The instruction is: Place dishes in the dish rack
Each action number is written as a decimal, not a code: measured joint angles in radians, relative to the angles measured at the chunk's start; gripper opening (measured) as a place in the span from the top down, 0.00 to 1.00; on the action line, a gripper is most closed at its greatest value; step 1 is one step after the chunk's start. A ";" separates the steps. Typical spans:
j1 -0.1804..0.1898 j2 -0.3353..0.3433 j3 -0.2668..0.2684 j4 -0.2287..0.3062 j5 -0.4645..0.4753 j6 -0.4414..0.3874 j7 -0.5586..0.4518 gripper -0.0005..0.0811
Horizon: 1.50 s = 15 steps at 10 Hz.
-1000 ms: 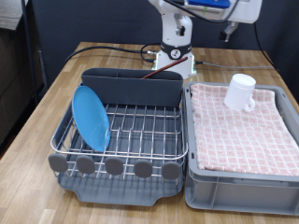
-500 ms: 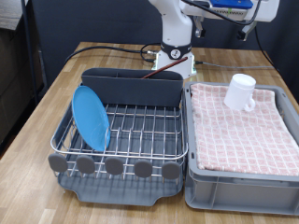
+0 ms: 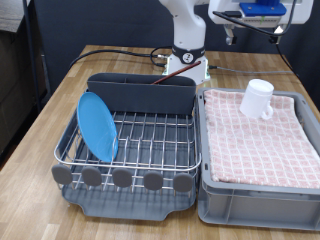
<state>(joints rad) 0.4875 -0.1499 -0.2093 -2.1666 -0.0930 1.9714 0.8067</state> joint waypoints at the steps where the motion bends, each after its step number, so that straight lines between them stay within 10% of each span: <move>1: 0.006 0.002 0.012 0.000 0.010 -0.012 0.005 0.01; 15: 0.033 0.060 0.125 0.013 0.055 -0.185 0.098 0.01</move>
<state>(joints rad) 0.5204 -0.0902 -0.0840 -2.1536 -0.0380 1.7865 0.9048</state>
